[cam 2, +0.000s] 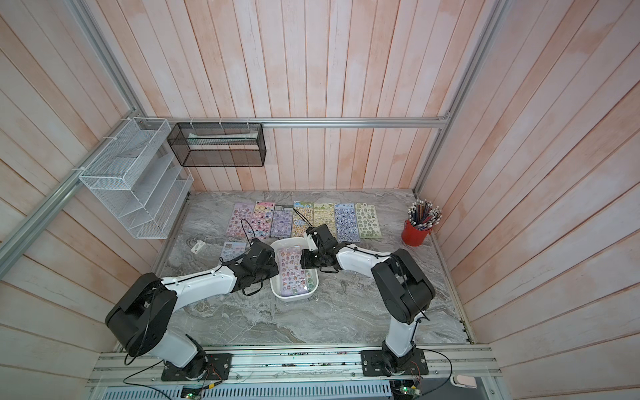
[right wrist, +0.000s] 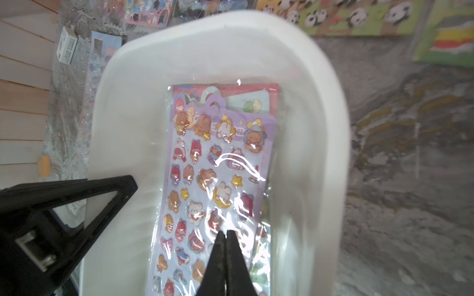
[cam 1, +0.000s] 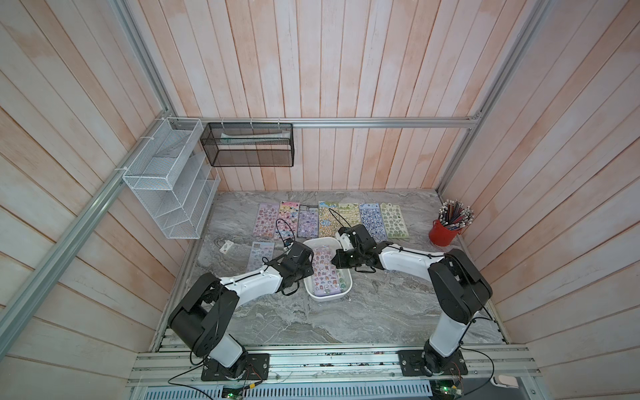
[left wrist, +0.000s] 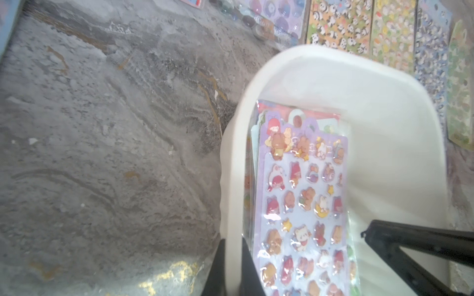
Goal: Take the stickers out of the storage box
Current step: Pick up the sticker from the storage box.
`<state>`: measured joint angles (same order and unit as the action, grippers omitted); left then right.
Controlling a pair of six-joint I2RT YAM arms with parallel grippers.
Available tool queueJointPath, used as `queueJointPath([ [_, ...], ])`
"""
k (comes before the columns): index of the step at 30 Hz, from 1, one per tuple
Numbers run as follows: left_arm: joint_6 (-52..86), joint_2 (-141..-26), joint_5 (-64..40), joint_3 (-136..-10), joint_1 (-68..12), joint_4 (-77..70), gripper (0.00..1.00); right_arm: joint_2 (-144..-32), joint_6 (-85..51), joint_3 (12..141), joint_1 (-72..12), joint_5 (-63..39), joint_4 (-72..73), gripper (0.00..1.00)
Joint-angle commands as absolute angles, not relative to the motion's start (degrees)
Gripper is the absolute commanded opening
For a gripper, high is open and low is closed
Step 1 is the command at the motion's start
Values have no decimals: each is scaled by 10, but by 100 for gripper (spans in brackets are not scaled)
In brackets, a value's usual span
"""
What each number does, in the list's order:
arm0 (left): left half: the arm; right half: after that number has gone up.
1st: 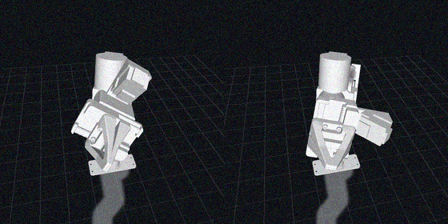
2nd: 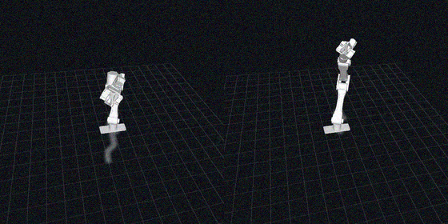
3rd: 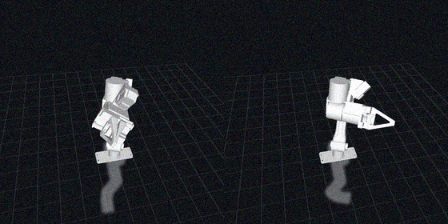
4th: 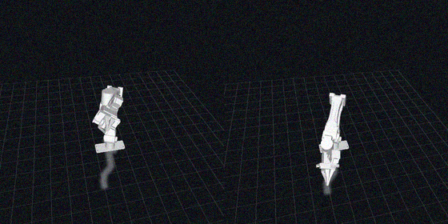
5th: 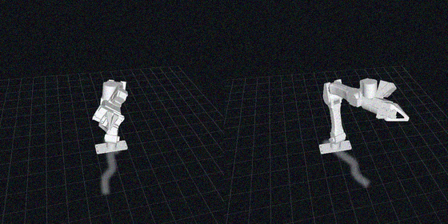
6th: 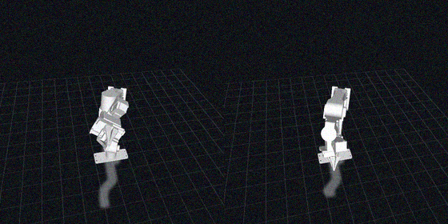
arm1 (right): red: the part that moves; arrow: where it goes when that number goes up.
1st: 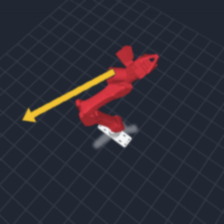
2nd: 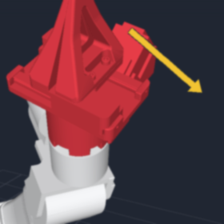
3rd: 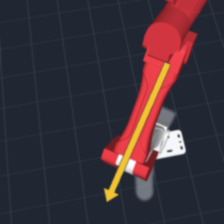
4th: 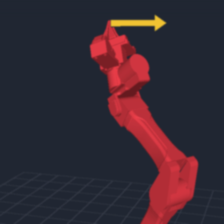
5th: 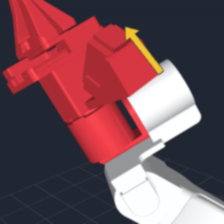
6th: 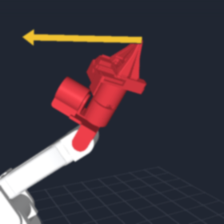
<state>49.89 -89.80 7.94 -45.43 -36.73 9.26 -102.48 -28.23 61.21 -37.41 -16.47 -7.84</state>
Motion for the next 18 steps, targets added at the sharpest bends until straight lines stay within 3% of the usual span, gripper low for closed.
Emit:
queueJointPath([
  [1, 501, -891, 88, -461, -361, 91, 0, -1034, -254, 641, -388, -83, -160, 10],
  [9, 498, -896, 89, -467, -361, 91, 0, -1081, -245, 685, -426, -6, -223, 27],
  [18, 497, -901, 89, -469, -362, 85, 0, -1114, -245, 695, -435, 27, -250, 32],
])
